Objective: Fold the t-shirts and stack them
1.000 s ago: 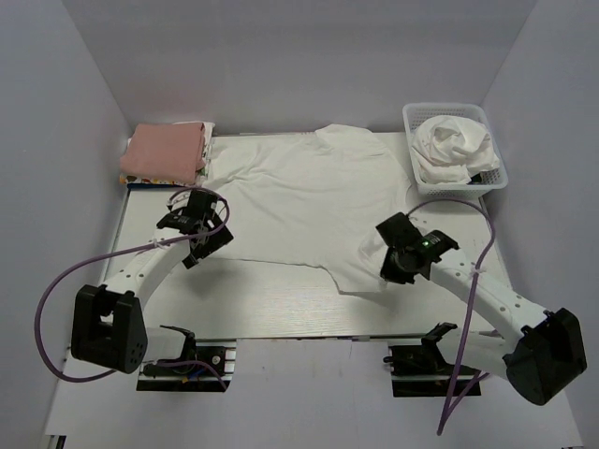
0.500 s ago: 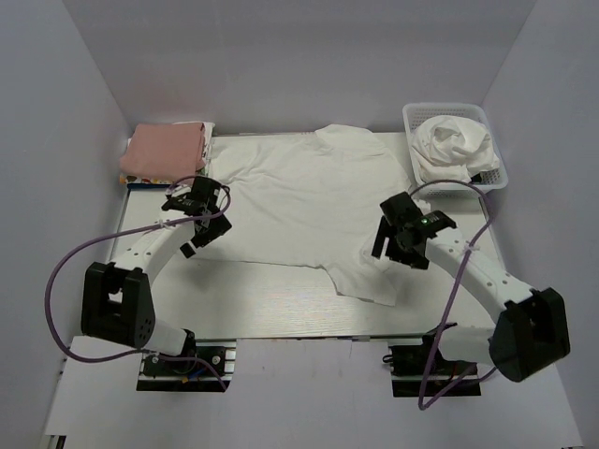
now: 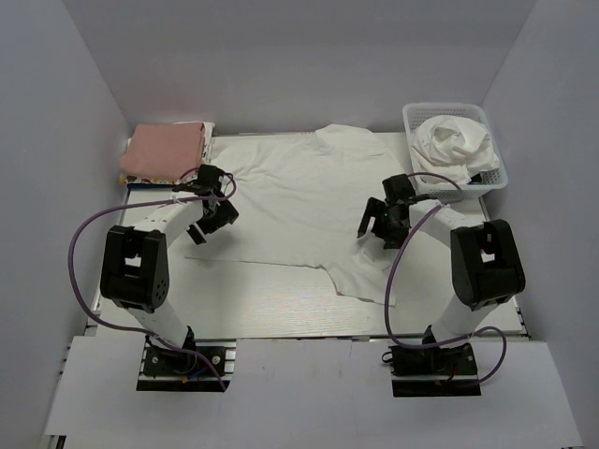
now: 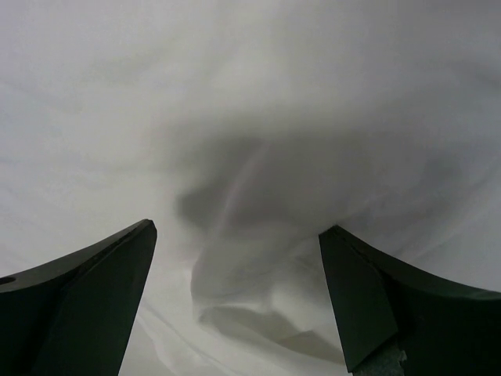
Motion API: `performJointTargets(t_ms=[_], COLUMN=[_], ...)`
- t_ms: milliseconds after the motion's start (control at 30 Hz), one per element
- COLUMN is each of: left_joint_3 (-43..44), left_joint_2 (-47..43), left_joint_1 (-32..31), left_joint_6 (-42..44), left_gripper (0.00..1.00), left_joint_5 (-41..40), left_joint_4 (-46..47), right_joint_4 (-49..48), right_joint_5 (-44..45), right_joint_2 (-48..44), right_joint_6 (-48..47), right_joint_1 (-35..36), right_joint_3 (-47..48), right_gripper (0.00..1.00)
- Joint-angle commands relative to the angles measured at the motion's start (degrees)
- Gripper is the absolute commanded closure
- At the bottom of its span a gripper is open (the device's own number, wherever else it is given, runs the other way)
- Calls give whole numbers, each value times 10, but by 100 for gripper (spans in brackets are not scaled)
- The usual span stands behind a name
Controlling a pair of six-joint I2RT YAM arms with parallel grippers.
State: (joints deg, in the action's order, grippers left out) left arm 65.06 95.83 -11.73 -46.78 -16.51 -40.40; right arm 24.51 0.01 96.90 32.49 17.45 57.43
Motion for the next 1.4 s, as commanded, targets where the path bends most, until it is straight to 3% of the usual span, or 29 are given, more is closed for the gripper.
performJointTargets(t_ms=[0,200,433,533,700,933,1033,1133,1367], left_joint_3=[-12,-25,-38,-43,-23,-31,-49,-69,-113], left_joint_2=[15,36,57,62,43,-93,-132,-130,-96], left_joint_1=[10,10,10,10,5,6,11,35,87], left_joint_6=[5,5,5,10,39,43,-10,-45,-45], left_gripper=[0,0,0,0,0,0,0,0,0], left_joint_5=[38,38,50,56,71,47,-55,-85,-6], left_joint_4=[28,47,67,73,62,14,-37,-69,-5], right_joint_4=[-49,-53,-54,-62,-18,-44,-32,2,83], right_joint_5=[-40,30,104,102,58,6,41,69,171], right_joint_2=[28,48,86,83,36,-128,-175,-209,-241], right_joint_6=[2,-20,-123,-197,-240,-240,-229,-215,-158], right_joint_1=[-22,-104,-124,-123,-112,-42,-4,41,147], right_joint_3=[-14,-23,40,61,95,42,26,16,-31], right_gripper=[10,10,10,10,10,10,10,10,10])
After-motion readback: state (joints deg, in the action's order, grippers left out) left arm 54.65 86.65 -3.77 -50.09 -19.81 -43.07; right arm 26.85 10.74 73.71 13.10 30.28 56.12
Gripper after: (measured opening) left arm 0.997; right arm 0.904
